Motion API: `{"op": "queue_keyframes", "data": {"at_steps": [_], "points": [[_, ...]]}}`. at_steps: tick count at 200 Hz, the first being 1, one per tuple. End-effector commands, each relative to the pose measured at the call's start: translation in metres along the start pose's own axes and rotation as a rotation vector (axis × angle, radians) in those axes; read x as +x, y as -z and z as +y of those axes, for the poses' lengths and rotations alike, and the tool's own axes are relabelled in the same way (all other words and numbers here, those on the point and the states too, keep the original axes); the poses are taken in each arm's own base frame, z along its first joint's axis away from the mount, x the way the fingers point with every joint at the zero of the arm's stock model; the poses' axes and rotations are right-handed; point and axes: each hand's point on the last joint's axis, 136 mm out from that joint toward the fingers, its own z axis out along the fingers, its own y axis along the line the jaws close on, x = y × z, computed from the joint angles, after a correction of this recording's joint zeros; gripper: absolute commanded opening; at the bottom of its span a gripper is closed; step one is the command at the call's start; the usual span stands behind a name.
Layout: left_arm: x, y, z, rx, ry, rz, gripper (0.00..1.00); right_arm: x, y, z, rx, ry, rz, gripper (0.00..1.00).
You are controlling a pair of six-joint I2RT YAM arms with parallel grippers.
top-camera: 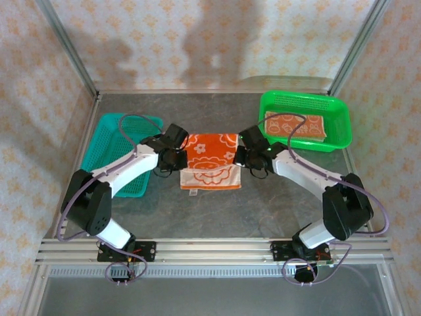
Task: Fold and stack the towels
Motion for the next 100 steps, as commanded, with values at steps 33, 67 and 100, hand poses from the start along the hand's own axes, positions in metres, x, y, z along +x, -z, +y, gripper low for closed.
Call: {"op": "queue_keyframes", "data": {"at_steps": [33, 67, 100], "points": [[-0.016, 0.039, -0.018, 0.065, 0.027, -0.089, 0.00, -0.021, 0.034, 0.011, -0.017, 0.010, -0.081, 0.00], [-0.005, 0.042, -0.016, 0.075, 0.038, -0.088, 0.00, -0.010, 0.038, 0.009, -0.027, 0.001, -0.072, 0.00], [0.013, 0.026, -0.008, 0.062, 0.051, -0.052, 0.00, 0.009, 0.025, 0.001, -0.023, -0.012, -0.033, 0.00]]}}
